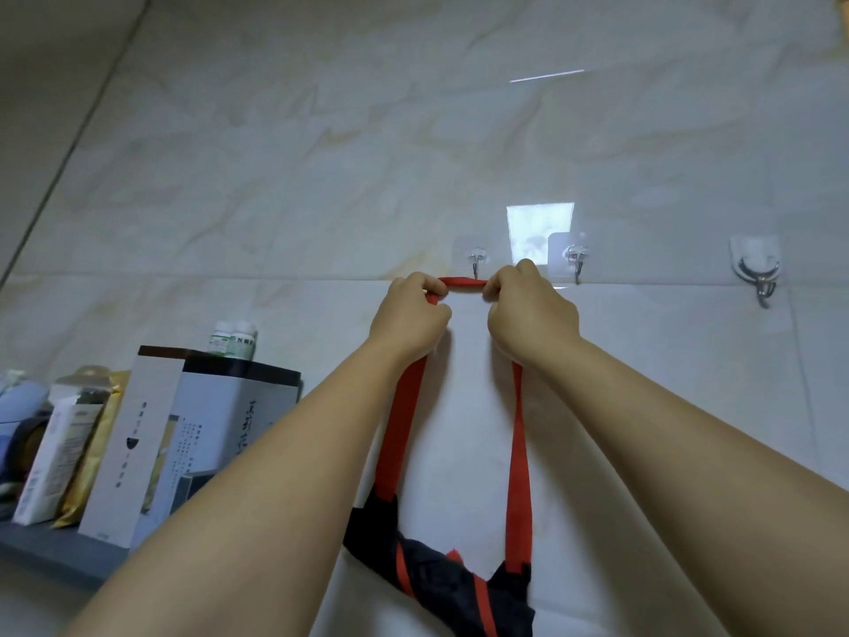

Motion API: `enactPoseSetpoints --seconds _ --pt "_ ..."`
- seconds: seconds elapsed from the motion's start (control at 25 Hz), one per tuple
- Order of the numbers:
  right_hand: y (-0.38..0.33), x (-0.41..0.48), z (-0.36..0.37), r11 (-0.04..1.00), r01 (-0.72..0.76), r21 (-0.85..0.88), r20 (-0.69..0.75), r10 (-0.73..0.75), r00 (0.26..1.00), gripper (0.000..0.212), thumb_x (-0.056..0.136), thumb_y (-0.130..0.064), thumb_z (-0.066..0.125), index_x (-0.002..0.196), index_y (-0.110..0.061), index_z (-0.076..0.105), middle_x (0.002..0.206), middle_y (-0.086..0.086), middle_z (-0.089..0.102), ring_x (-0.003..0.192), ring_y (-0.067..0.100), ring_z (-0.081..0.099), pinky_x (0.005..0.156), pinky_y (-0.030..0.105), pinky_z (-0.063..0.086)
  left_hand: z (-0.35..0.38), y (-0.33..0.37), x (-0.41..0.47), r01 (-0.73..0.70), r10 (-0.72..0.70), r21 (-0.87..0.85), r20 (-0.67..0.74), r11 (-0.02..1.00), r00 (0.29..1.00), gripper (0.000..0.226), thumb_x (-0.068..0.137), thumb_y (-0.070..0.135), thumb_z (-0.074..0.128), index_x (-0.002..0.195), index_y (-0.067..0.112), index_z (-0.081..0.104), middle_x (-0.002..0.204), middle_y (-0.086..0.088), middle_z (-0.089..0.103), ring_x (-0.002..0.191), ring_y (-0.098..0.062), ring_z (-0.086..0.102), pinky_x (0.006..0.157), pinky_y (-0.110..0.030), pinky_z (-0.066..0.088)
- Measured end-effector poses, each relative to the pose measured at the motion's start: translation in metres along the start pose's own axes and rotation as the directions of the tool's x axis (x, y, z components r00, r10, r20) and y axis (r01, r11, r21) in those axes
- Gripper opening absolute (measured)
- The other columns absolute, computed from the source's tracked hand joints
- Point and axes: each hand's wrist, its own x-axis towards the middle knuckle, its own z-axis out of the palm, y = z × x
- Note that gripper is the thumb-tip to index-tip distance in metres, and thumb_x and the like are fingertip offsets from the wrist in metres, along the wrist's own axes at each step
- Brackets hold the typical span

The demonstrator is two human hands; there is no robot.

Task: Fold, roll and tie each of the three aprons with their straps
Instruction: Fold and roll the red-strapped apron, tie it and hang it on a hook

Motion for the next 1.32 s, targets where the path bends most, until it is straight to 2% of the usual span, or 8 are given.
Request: enactPoseSetpoints --seconds 0.24,0.4,0.52,0.72,0.92,1.04,1.16,1.32 --pt "-0.001 0.002 -0.015 0.995 0.061 0.079 -0.188 -0.045 0.981 0.040 0.090 -0.004 0.037 0.124 -0.020 0.052 0.125 0.001 0.043 0.100 0.022 0.054 0.068 0.032 0.034 -0.016 0.015 0.000 -0.234 0.262 0.194 -0.131 0.952 0.956 0.039 0.088 0.011 0.050 0.122 0.028 0.059 0.108 0.006 0.045 0.090 -0.014 0.053 0.074 -0.030 0.045" --pt "-0.007 0.013 -0.017 0.999 -0.022 0.032 -0.055 0.024 0.998 0.042 0.089 -0.003 0.038 0.124 -0.021 0.053 0.128 0.003 0.043 0.109 0.024 0.052 0.073 0.031 0.034 -0.018 0.019 0.009 -0.145 0.152 0.143 -0.043 0.979 0.987 0.042 0.090 0.011 0.050 0.129 0.026 0.057 0.118 0.002 0.044 0.098 -0.018 0.055 0.088 -0.036 0.049" --pt "-0.002 0.010 -0.010 1.000 -0.015 0.008 0.000 0.015 1.000 0.037 0.087 -0.003 0.040 0.115 -0.020 0.057 0.122 0.003 0.044 0.114 0.023 0.047 0.075 0.032 0.036 -0.013 0.007 0.006 -0.097 0.095 0.108 0.016 0.989 0.995 0.038 0.087 0.009 0.050 0.117 0.028 0.062 0.114 0.001 0.044 0.090 -0.019 0.058 0.088 -0.037 0.051" --pt "0.004 -0.021 0.007 0.994 0.089 -0.060 -0.020 -0.090 0.996 0.023 0.092 -0.018 0.046 0.109 -0.021 0.060 0.112 0.001 0.045 0.109 0.020 0.045 0.073 0.030 0.036 -0.011 -0.018 -0.014 -0.063 0.062 0.018 0.059 0.998 0.996 0.026 0.079 0.010 0.057 0.084 0.032 0.070 0.099 -0.003 0.064 0.068 -0.011 0.059 0.068 -0.028 0.051" --pt "0.010 -0.086 0.018 0.989 0.106 0.099 -0.123 -0.094 0.988 0.037 0.097 -0.024 0.045 0.133 -0.025 0.053 0.114 0.003 0.051 0.108 0.021 0.048 0.084 0.034 0.044 0.002 -0.019 -0.067 -0.138 0.138 0.023 0.019 0.990 0.990 0.019 0.089 0.029 0.062 0.105 0.032 0.070 0.110 0.007 0.049 0.106 -0.013 0.052 0.090 -0.030 0.047" --pt "0.021 -0.142 0.018 0.999 0.024 -0.043 -0.131 -0.030 0.991 0.045 0.098 -0.026 0.042 0.143 -0.025 0.042 0.138 0.006 0.047 0.122 0.025 0.045 0.097 0.041 0.040 0.012 -0.026 -0.120 -0.358 0.367 0.310 0.033 0.881 0.930 0.035 0.093 0.032 0.055 0.128 0.029 0.061 0.139 0.003 0.046 0.131 -0.019 0.036 0.104 -0.036 0.036" --pt "0.033 -0.201 0.015 0.979 -0.012 -0.201 -0.076 -0.003 0.997 0.054 0.096 -0.035 0.031 0.148 -0.022 0.034 0.154 0.009 0.031 0.139 0.029 0.032 0.110 0.046 0.030 0.030 -0.039 -0.176 -0.513 0.491 0.338 0.156 0.789 0.857 0.047 0.095 0.034 0.047 0.141 0.024 0.050 0.156 -0.004 0.033 0.147 -0.023 0.021 0.118 -0.044 0.020" --pt "0.055 -0.278 0.001 0.930 -0.066 -0.362 0.011 0.075 0.997 0.058 0.095 -0.037 0.030 0.150 -0.018 0.030 0.159 0.010 0.021 0.147 0.030 0.018 0.116 0.053 0.019 0.058 -0.041 -0.250 -0.562 0.500 0.340 0.258 0.754 0.827 0.054 0.096 0.036 0.039 0.147 0.018 0.042 0.159 -0.007 0.028 0.149 -0.025 0.017 0.120 -0.052 0.014"
